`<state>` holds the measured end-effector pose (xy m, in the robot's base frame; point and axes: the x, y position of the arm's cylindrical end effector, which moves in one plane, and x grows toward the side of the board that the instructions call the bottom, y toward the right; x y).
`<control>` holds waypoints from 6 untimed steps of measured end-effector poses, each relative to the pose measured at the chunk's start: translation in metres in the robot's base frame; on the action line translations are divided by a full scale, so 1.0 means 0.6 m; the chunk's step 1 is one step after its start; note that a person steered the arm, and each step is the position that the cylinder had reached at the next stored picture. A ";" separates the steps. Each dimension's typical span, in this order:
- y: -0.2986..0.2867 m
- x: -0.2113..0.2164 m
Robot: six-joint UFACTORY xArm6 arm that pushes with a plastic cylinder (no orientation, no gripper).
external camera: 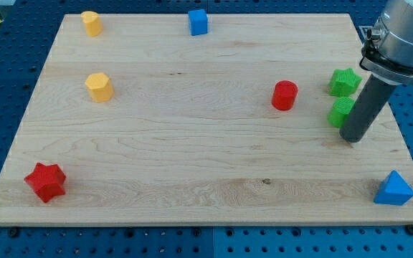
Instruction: Push the green circle below the green star
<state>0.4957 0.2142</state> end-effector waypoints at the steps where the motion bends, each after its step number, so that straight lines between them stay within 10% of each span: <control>1: 0.000 -0.022; 6: -0.014 -0.060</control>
